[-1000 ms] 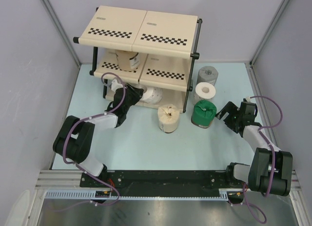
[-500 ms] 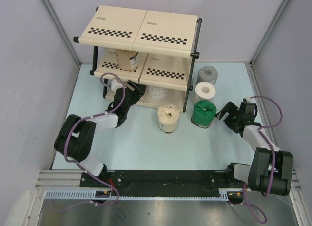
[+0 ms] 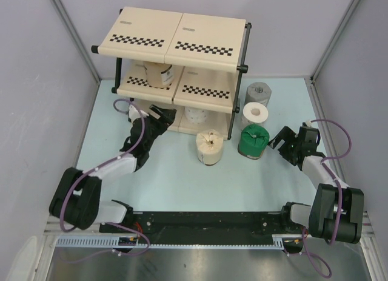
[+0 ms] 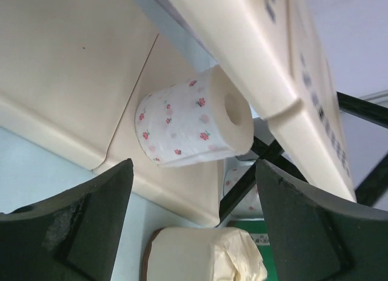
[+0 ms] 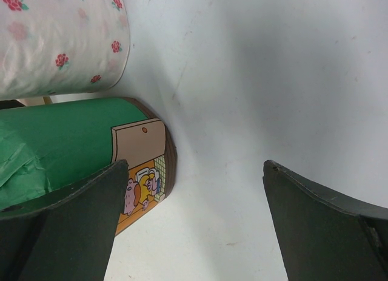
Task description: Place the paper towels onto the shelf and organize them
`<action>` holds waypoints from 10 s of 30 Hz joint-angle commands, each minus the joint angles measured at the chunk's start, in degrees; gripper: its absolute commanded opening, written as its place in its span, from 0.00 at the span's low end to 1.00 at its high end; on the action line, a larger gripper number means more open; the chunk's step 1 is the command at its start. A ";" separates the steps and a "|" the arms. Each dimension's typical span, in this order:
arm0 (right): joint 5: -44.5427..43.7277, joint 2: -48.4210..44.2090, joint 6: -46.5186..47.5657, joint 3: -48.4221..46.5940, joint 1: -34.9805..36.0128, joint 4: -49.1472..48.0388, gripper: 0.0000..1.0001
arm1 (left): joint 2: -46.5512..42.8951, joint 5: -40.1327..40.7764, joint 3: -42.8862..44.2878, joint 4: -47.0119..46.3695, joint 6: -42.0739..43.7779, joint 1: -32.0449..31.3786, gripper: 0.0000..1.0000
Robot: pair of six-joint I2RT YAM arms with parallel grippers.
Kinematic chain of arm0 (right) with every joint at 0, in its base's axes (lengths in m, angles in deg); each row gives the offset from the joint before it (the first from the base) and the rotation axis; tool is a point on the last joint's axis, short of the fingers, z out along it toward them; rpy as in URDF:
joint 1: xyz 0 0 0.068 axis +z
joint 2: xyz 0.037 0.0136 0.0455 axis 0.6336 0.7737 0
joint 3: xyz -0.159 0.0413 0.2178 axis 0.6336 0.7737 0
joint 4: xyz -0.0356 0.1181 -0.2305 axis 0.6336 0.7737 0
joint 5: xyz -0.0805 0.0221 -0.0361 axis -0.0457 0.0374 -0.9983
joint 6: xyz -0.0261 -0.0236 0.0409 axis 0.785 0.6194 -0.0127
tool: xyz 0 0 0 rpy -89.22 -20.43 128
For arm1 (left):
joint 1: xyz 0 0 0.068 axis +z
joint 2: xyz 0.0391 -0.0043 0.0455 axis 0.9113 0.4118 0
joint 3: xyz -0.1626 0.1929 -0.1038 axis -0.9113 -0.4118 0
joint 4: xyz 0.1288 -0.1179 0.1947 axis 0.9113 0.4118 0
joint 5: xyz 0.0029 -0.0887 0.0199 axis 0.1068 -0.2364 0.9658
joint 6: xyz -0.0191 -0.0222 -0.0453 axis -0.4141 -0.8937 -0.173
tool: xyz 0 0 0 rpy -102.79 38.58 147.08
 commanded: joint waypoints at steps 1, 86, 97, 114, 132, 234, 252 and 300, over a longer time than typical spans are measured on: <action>-0.86 -3.19 -0.47 -1.43 -0.17 -1.75 0.97 | -8.79 -0.77 -2.16 5.71 3.62 0.00 0.86; -3.42 15.16 -0.73 -31.75 5.19 3.08 0.84 | -28.32 -6.31 -1.54 33.58 14.43 -0.26 0.89; -2.28 21.58 -1.35 -31.84 7.12 1.15 0.84 | -27.88 -6.05 -1.72 33.76 14.87 -0.26 0.89; -6.67 28.08 -1.17 -31.75 9.06 1.33 0.68 | -27.79 -5.87 -2.68 33.76 14.87 -0.17 0.89; -11.42 8.43 0.58 -31.75 8.53 4.40 0.34 | -29.19 -6.13 -2.42 34.91 14.17 -0.17 0.89; -47.28 -37.13 -7.24 -23.49 70.58 34.81 0.85 | -31.22 15.40 2.06 63.74 11.71 -27.77 0.87; -49.39 -38.80 -8.82 -21.38 70.49 37.54 0.85 | -25.95 11.80 -1.54 56.88 13.29 -27.77 0.46; -50.00 -42.84 -9.97 -19.01 70.14 41.14 0.85 | -3.36 -0.24 12.25 21.12 14.53 5.10 0.23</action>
